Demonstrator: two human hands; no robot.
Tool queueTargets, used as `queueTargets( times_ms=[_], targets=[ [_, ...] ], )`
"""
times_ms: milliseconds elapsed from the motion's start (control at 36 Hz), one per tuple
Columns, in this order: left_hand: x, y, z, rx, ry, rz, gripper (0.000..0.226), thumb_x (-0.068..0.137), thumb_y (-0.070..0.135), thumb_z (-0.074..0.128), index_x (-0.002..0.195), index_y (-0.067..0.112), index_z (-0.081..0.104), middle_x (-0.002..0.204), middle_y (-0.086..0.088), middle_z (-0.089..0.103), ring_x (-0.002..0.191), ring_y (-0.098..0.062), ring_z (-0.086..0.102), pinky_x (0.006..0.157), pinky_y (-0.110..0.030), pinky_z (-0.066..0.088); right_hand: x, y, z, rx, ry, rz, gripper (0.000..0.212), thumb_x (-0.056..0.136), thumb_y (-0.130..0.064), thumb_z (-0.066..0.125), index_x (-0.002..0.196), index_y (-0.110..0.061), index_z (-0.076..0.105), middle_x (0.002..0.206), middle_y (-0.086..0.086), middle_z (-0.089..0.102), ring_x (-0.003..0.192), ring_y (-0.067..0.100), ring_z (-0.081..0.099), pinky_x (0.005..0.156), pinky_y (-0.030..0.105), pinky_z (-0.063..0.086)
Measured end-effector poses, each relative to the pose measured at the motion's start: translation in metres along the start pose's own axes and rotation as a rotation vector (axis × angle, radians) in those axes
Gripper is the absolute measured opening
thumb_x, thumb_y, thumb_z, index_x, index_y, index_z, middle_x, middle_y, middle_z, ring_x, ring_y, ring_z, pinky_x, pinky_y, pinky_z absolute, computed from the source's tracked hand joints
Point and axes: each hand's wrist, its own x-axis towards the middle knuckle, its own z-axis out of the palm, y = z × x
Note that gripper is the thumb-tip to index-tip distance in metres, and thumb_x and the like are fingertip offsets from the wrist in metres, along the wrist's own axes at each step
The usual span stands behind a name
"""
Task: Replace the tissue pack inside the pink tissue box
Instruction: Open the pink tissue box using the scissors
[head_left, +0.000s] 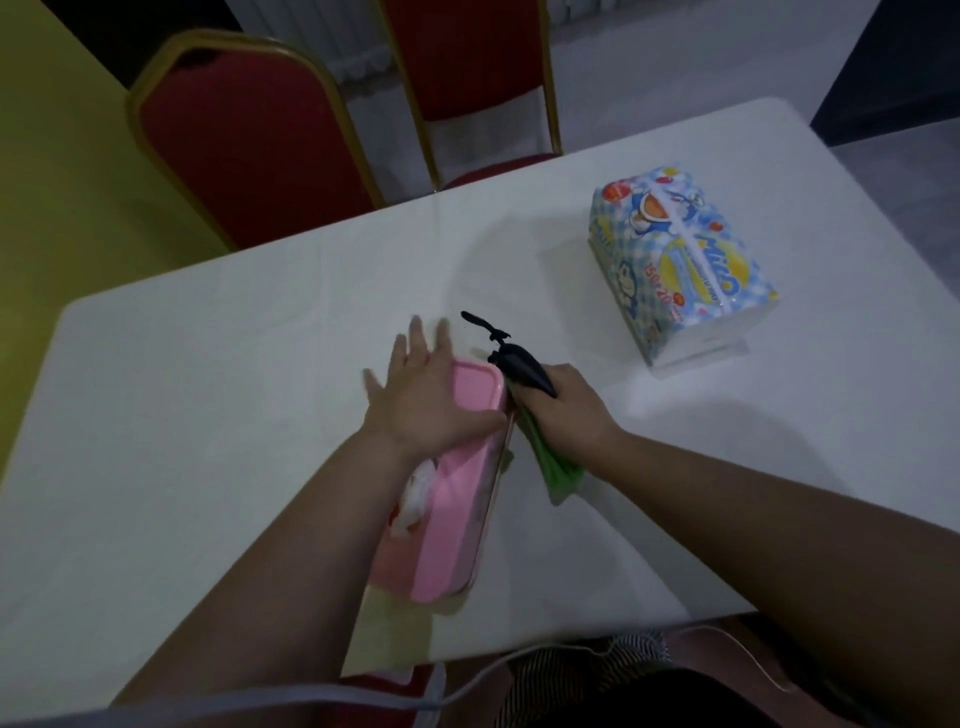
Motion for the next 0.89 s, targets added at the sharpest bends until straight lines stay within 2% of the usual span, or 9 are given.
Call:
queueTargets(
  times_ms=[83, 167, 222, 333, 472, 556, 694, 806, 889],
  targets=[
    [-0.006, 0.008, 0.002, -0.053, -0.014, -0.289, 0.144, 0.053, 0.072, 0.070, 0.145, 0.012, -0.022, 0.158, -0.011, -0.014, 0.145, -0.034, -0.006, 0.110, -0.062, 0.001, -0.011, 0.007, -0.007, -0.012, -0.002, -0.036, 0.033, 0.089, -0.020, 0.051, 0.059, -0.010, 0.043, 0.052, 0.002, 0.042, 0.045, 0.011, 0.038, 0.048, 0.027, 0.028],
    [-0.010, 0.008, 0.008, -0.223, -0.087, -0.409, 0.147, 0.049, 0.067, 0.075, 0.146, 0.009, -0.019, 0.157, -0.014, 0.004, 0.142, -0.036, 0.013, 0.112, -0.057, 0.021, -0.019, 0.013, -0.007, -0.044, -0.010, -0.036, 0.032, 0.091, -0.019, 0.051, 0.062, -0.004, 0.047, 0.053, 0.002, 0.042, 0.044, 0.011, 0.037, 0.046, 0.023, 0.028],
    [-0.010, 0.006, 0.009, -0.227, -0.067, -0.361, 0.141, 0.047, 0.063, 0.076, 0.148, 0.009, -0.005, 0.148, -0.012, 0.023, 0.133, -0.033, 0.029, 0.105, -0.049, 0.036, -0.023, 0.015, -0.007, -0.060, -0.005, -0.026, 0.032, 0.091, -0.020, 0.050, 0.067, 0.000, 0.049, 0.055, 0.004, 0.043, 0.046, 0.012, 0.039, 0.044, 0.020, 0.027],
    [-0.010, 0.003, 0.003, -0.110, -0.092, -0.058, 0.124, 0.038, 0.059, 0.076, 0.140, 0.017, 0.019, 0.125, -0.005, 0.041, 0.111, -0.025, 0.044, 0.092, -0.045, 0.046, -0.032, 0.017, -0.011, -0.058, 0.056, -0.023, 0.037, 0.090, -0.025, 0.050, 0.063, -0.001, 0.044, 0.054, 0.006, 0.041, 0.045, 0.012, 0.036, 0.043, 0.021, 0.024],
    [-0.010, 0.006, -0.001, 0.068, -0.190, 0.286, 0.125, 0.045, 0.051, 0.080, 0.145, 0.023, 0.011, 0.134, -0.001, 0.039, 0.118, -0.024, 0.040, 0.104, -0.043, 0.034, -0.054, 0.025, -0.008, -0.036, 0.127, -0.013, 0.032, 0.084, -0.029, 0.046, 0.059, -0.011, 0.037, 0.055, 0.002, 0.039, 0.045, 0.007, 0.037, 0.044, 0.019, 0.027],
    [-0.011, 0.010, -0.001, 0.118, -0.228, 0.354, 0.128, 0.048, 0.050, 0.082, 0.147, 0.024, 0.005, 0.144, 0.000, 0.031, 0.128, -0.023, 0.032, 0.113, -0.046, 0.021, -0.071, 0.032, -0.001, 0.012, 0.195, 0.020, 0.030, 0.090, -0.023, 0.050, 0.064, -0.012, 0.042, 0.063, 0.005, 0.044, 0.049, 0.006, 0.041, 0.046, 0.016, 0.033],
    [-0.010, 0.012, -0.001, 0.145, -0.250, 0.388, 0.128, 0.047, 0.051, 0.083, 0.146, 0.024, 0.006, 0.143, 0.001, 0.032, 0.125, -0.021, 0.034, 0.111, -0.039, 0.024, -0.069, 0.033, 0.008, 0.053, 0.238, 0.060, 0.031, 0.090, -0.027, 0.049, 0.062, -0.015, 0.039, 0.063, 0.003, 0.043, 0.051, 0.008, 0.043, 0.046, 0.014, 0.034],
    [-0.008, 0.011, 0.000, 0.147, -0.246, 0.401, 0.129, 0.046, 0.052, 0.082, 0.146, 0.025, 0.006, 0.143, 0.001, 0.032, 0.126, -0.020, 0.033, 0.111, -0.039, 0.024, -0.046, 0.016, 0.005, 0.128, 0.229, 0.052, 0.037, 0.091, -0.020, 0.051, 0.061, 0.000, 0.042, 0.055, 0.010, 0.043, 0.047, 0.012, 0.041, 0.045, 0.019, 0.030],
    [-0.009, 0.009, 0.001, 0.148, -0.264, 0.394, 0.132, 0.050, 0.051, 0.082, 0.148, 0.024, -0.001, 0.151, 0.001, 0.020, 0.139, -0.019, 0.018, 0.118, -0.044, 0.006, -0.026, 0.010, 0.002, 0.136, 0.205, 0.084, 0.037, 0.089, -0.025, 0.053, 0.071, 0.008, 0.048, 0.060, 0.023, 0.050, 0.052, 0.017, 0.047, 0.050, 0.027, 0.036]
  ],
)
